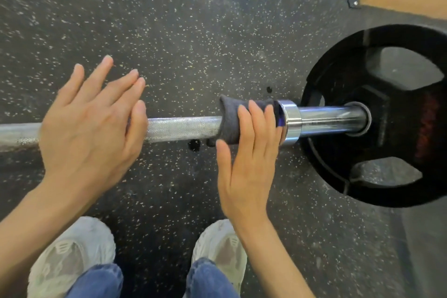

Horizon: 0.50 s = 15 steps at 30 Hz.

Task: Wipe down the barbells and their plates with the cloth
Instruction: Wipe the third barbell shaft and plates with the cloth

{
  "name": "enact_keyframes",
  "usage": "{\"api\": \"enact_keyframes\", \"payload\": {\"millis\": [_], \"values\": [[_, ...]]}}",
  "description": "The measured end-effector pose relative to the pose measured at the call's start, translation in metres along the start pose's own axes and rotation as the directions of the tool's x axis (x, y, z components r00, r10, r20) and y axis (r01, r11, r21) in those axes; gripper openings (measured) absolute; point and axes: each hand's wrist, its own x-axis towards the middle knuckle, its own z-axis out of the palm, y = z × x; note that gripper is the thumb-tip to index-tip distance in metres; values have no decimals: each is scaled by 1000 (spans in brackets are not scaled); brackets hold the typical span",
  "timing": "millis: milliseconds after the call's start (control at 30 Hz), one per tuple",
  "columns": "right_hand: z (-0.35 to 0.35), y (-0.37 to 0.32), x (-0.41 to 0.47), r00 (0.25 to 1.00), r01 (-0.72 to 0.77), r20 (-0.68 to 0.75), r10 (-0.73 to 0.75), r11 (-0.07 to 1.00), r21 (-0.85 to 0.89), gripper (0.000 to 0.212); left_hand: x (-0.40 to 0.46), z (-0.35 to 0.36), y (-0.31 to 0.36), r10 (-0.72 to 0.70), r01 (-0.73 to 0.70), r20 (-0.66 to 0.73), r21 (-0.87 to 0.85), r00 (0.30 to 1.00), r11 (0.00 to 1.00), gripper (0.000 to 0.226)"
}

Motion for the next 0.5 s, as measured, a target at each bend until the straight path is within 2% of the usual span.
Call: {"api": "enact_keyframes", "payload": {"millis": [100,233,300,433,500], "values": [[-1,1,2,1000,15,14,-14,999,-33,56,1,1,0,-2,2,0,-7,1000,1000,58],[-1,-5,59,999,37,-4,-38,993,-109,53,3,2,1,-9,9,8,-11,1000,1000,59],[0,-4,50,1000,22,17,-21,996,-83,57,5,1,0,-2,2,26,-14,1000,1000,59],[2,3,-7,999,41,-14,-41,999,13,52,3,-1,0,4,-4,17,1,1000,1000,59],[4,5,12,996,78,-33,-78,997,-4,50,4,0,0,2,-2,18,1,1000,1000,59]]}}
